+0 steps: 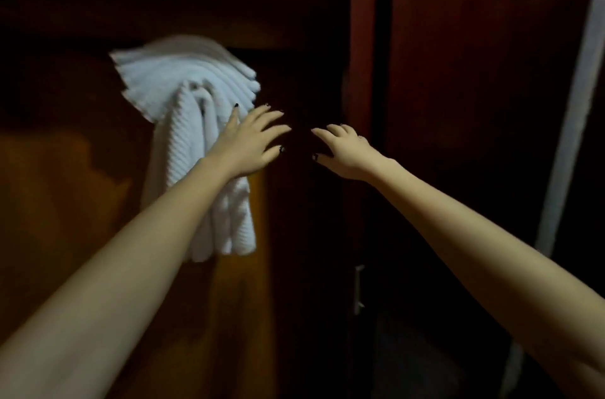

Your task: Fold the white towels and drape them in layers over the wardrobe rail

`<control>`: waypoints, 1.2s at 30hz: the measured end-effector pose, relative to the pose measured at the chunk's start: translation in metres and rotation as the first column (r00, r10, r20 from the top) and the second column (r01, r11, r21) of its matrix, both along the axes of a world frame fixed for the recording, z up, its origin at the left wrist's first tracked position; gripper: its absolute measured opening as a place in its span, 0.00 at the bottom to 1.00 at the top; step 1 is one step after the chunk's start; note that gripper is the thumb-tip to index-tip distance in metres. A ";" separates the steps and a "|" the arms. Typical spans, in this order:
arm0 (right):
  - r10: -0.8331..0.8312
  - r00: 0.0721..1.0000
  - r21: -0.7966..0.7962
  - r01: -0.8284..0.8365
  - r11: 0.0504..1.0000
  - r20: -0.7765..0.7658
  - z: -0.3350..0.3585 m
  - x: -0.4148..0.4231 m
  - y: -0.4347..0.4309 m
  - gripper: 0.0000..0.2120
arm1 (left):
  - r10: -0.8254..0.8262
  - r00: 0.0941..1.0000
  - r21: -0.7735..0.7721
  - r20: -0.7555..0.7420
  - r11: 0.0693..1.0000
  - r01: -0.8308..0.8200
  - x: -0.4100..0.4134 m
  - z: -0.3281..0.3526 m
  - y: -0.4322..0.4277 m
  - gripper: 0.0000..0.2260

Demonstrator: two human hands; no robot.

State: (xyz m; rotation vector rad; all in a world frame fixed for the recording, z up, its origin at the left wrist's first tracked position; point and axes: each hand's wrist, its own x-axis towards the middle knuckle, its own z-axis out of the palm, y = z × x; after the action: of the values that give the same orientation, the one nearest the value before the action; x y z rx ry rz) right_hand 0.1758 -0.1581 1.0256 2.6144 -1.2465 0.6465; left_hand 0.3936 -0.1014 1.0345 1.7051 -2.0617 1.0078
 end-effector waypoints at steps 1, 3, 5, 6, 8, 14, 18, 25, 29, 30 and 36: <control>-0.043 0.999 0.025 0.044 0.999 -0.026 -0.014 -0.020 0.006 0.30 | -0.033 0.999 0.044 0.018 0.999 0.032 -0.020 -0.018 -0.003 0.24; -0.147 0.986 0.084 0.154 0.985 -0.079 -0.042 -0.062 0.017 0.30 | -0.095 0.995 0.134 0.024 0.987 0.091 -0.062 -0.051 -0.007 0.26; -0.255 0.954 0.150 0.278 0.949 -0.155 -0.071 -0.106 0.028 0.31 | -0.148 0.989 0.233 -0.001 0.962 0.144 -0.105 -0.082 -0.011 0.27; -0.307 0.930 0.180 0.343 0.922 -0.200 -0.087 -0.130 0.034 0.31 | -0.172 0.985 0.283 -0.008 0.944 0.168 -0.127 -0.097 -0.013 0.28; -0.404 0.872 0.224 0.467 0.856 -0.275 -0.121 -0.178 0.050 0.32 | -0.237 0.972 0.366 -0.001 0.904 0.221 -0.173 -0.128 -0.017 0.28; -0.603 0.700 0.363 0.714 0.598 -0.384 -0.213 -0.332 0.101 0.32 | -0.452 0.890 0.562 -0.059 0.722 0.404 -0.323 -0.221 -0.020 0.30; -0.674 0.603 0.444 0.789 0.426 -0.425 -0.266 -0.426 0.137 0.31 | -0.590 0.801 0.656 -0.097 0.568 0.498 -0.435 -0.278 -0.017 0.31; -0.750 0.418 0.524 0.844 0.113 -0.512 -0.340 -0.590 0.184 0.30 | -0.747 0.644 0.756 -0.165 0.323 0.569 -0.632 -0.358 -0.013 0.31; -0.781 0.364 0.564 0.825 0.019 -0.507 -0.369 -0.677 0.175 0.29 | -0.784 0.591 0.755 -0.190 0.268 0.599 -0.732 -0.382 -0.035 0.31; -0.786 0.360 0.577 0.817 0.005 -0.503 -0.377 -0.696 0.170 0.29 | -0.785 0.586 0.759 -0.201 0.253 0.600 -0.757 -0.387 -0.043 0.31; -0.788 0.352 0.671 0.734 -0.103 -0.506 -0.422 -0.791 0.144 0.31 | -0.796 0.562 0.814 -0.225 0.163 0.557 -0.891 -0.423 -0.085 0.31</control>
State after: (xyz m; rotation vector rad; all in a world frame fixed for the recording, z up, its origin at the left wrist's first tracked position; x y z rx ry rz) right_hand -0.6152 -0.0143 0.6033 1.4489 -3.3317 -0.2991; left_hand -0.4978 -0.1862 0.6118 0.4811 -3.3085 -0.1914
